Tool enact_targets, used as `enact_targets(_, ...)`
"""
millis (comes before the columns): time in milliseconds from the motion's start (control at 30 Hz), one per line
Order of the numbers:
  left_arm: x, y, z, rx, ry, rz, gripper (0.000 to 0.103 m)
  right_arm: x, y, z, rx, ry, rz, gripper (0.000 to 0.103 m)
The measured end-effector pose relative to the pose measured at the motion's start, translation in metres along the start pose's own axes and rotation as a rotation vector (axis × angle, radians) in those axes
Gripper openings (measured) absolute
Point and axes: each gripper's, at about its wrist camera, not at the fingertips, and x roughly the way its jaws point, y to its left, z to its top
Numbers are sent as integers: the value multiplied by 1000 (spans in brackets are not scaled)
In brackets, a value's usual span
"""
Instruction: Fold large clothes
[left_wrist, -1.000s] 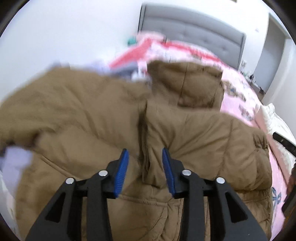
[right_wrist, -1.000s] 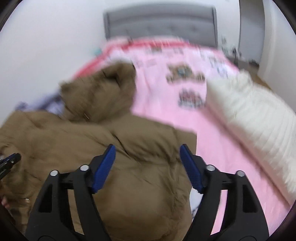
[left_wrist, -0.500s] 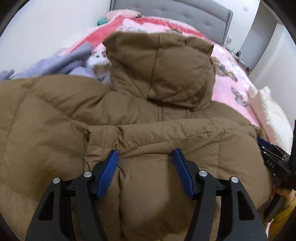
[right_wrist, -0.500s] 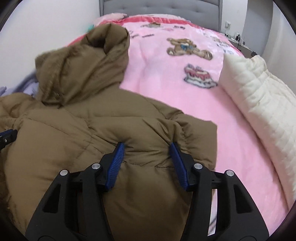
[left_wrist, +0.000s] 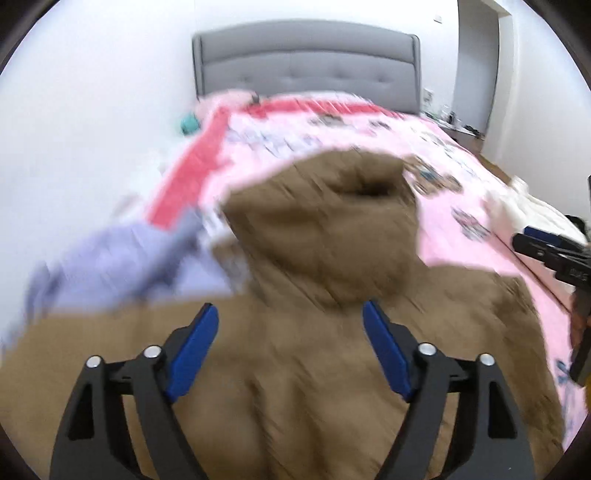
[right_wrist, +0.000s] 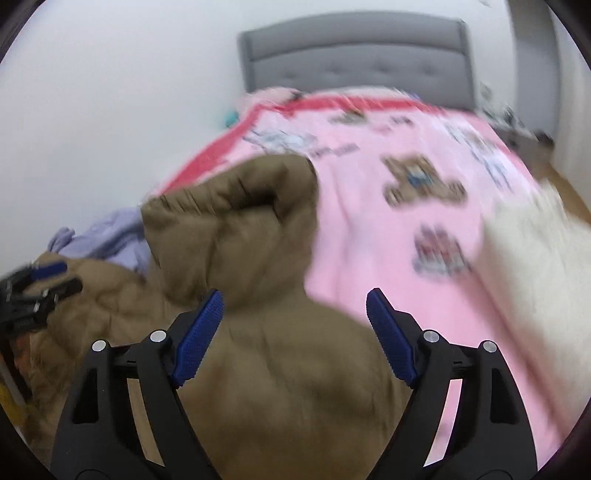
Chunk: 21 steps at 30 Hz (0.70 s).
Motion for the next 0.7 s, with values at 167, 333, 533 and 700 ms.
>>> enact_targets(167,65,46,63,12,51,50,89,70,15,56,-100,24,20,76)
enact_targets(333,121,72,98,-84,154,-26,91,132,20,85,-135,60,-11,76)
enact_targets(533,187,55,112,16,272,-73,91,183,27,99,-129,109,-26,80)
enact_targets(700,227,54,106,23,364,-31,84,217,37,87,-230,163,-157,72)
